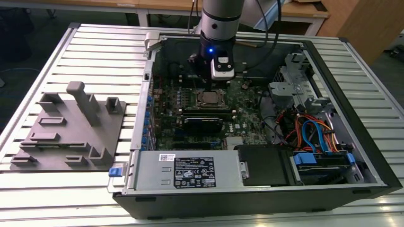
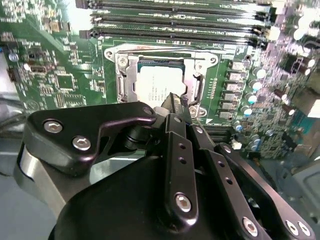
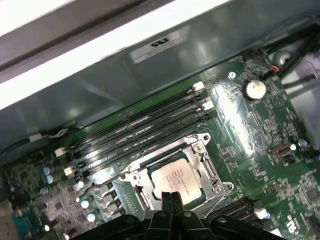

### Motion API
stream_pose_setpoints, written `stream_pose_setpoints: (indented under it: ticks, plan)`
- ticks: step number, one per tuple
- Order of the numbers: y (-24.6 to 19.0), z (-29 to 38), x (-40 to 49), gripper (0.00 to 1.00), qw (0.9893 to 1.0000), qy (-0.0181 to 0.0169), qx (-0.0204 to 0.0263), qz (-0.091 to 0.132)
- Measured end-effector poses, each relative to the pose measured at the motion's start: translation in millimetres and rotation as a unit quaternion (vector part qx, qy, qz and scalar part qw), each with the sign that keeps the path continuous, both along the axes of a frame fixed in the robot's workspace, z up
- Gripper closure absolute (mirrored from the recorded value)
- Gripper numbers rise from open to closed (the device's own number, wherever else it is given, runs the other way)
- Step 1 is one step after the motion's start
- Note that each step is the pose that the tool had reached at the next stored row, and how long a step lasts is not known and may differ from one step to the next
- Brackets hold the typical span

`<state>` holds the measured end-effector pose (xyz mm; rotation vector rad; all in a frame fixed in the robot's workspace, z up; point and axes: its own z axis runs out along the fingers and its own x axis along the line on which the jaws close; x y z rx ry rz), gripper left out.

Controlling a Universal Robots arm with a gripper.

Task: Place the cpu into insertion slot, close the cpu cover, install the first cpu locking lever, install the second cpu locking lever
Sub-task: 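Install the first cpu locking lever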

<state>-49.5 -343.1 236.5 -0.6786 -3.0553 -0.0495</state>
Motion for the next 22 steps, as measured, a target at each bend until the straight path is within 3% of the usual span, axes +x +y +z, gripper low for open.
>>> stream_pose_setpoints:
  ticks: [6, 13, 15, 22]
  plan:
    - [0.0, 0.0, -0.1, 0.90, 0.9989, 0.0000, 0.0000, 0.047]
    - [-0.1, 0.0, -5.9, 0.90, 0.9987, -0.0008, 0.0011, 0.051]
    - [-0.1, 0.0, -6.5, 0.90, 0.9985, -0.0019, 0.0035, 0.055]
    - [-0.1, -0.1, -6.5, 0.90, 0.9955, -0.0053, 0.0043, 0.094]
